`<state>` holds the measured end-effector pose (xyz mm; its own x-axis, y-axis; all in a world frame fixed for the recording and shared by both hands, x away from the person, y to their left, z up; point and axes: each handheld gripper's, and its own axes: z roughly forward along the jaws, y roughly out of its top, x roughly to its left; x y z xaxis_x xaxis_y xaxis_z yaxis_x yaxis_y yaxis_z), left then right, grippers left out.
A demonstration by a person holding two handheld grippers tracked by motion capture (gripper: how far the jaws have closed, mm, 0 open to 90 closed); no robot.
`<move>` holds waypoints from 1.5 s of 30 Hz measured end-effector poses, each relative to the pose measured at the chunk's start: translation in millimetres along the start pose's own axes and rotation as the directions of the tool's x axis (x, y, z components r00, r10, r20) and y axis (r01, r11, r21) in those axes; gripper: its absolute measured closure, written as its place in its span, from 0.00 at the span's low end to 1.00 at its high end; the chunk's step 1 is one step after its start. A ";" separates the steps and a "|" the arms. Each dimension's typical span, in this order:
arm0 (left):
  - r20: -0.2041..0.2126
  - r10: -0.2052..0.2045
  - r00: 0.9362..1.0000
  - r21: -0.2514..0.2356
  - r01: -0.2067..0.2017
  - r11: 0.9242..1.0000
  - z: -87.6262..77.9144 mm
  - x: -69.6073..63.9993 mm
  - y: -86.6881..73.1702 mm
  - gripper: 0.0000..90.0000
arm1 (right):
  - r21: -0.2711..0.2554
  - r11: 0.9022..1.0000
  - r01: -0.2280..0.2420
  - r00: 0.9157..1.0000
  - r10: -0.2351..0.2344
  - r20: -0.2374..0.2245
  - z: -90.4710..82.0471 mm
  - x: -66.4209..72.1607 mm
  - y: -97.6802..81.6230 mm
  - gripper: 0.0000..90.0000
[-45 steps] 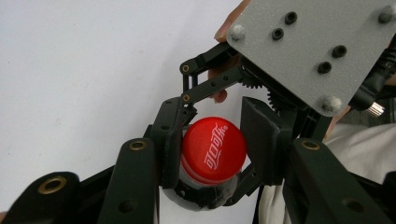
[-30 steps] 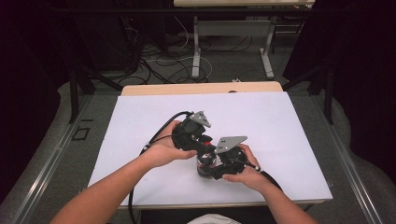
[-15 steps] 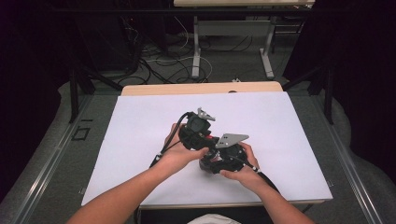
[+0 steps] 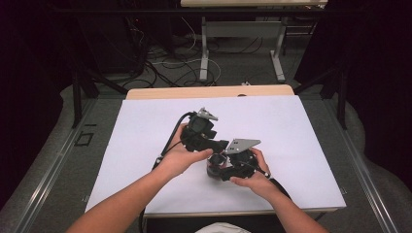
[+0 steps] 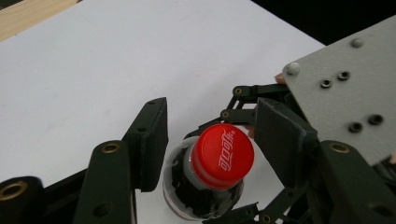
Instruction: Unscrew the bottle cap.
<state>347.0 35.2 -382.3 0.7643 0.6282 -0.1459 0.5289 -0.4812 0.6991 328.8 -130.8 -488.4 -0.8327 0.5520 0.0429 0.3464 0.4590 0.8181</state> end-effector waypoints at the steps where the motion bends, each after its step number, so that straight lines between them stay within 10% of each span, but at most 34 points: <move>1: 0.019 0.009 1.000 0.001 -0.009 1.000 -2.9 2.3 0.0 0.51 | 0.000 1.000 0.000 1.000 0.000 0.000 0.0 0.0 0.0 0.33; 6: 0.138 0.119 0.983 0.013 -0.122 0.992 -12.1 9.2 -0.3 0.47 | -0.018 1.000 0.025 0.999 -0.026 -0.033 1.0 0.6 0.2 0.33; 10: 0.253 0.229 0.940 0.025 -0.243 0.970 -9.8 19.0 -0.4 0.49 | -0.010 0.999 0.048 0.996 -0.048 -0.075 1.0 3.1 0.0 0.33; 14: 0.291 0.237 0.927 0.045 -0.261 0.964 -7.3 23.9 -0.1 0.52 | -0.019 0.997 0.068 0.993 -0.070 -0.095 1.7 4.7 0.5 0.33; 17: 0.334 0.263 0.905 0.045 -0.293 0.955 -5.6 26.5 -0.3 0.55 | -0.012 0.998 0.067 0.992 -0.068 -0.108 1.4 5.9 0.1 0.33; 22: 0.322 0.301 0.898 0.087 -0.345 0.935 -0.7 24.8 -2.3 0.62 | -0.010 0.997 0.073 0.990 -0.073 -0.122 1.9 7.5 -0.6 0.33; 30: 0.326 0.324 0.888 0.082 -0.368 0.926 -0.9 22.2 -6.4 0.68 | -0.006 0.997 0.082 0.989 -0.082 -0.126 4.0 10.2 -0.8 0.33; 32: 0.318 0.326 0.890 0.082 -0.368 0.926 -1.7 22.0 -6.2 0.68 | -0.008 0.997 0.081 0.990 -0.081 -0.118 3.9 11.2 -0.3 0.33; 38: 0.212 0.274 0.938 0.072 -0.295 0.953 -2.6 14.7 -6.0 0.69 | -0.011 0.998 0.069 0.995 -0.069 -0.069 1.7 8.8 1.4 0.33; 39: 0.212 0.274 0.938 0.072 -0.295 0.953 -2.6 14.7 -6.0 0.69 | -0.011 0.998 0.069 0.995 -0.069 -0.069 1.7 8.8 1.4 0.33; 43: 0.139 0.130 0.982 0.073 -0.142 0.987 -0.3 9.0 -7.0 0.69 | -0.011 0.999 0.045 0.998 -0.046 -0.036 1.6 7.8 1.3 0.33; 45: 0.096 0.062 0.993 0.068 -0.068 0.995 1.1 5.8 -7.7 0.69 | -0.006 0.999 0.041 0.999 -0.041 -0.016 2.1 7.1 1.4 0.33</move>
<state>347.8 41.9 -389.2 0.8273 0.5357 -0.1688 0.4992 -0.5635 0.6583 324.3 -124.8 -488.1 -0.8528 0.5219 0.0184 0.3097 0.4771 0.8224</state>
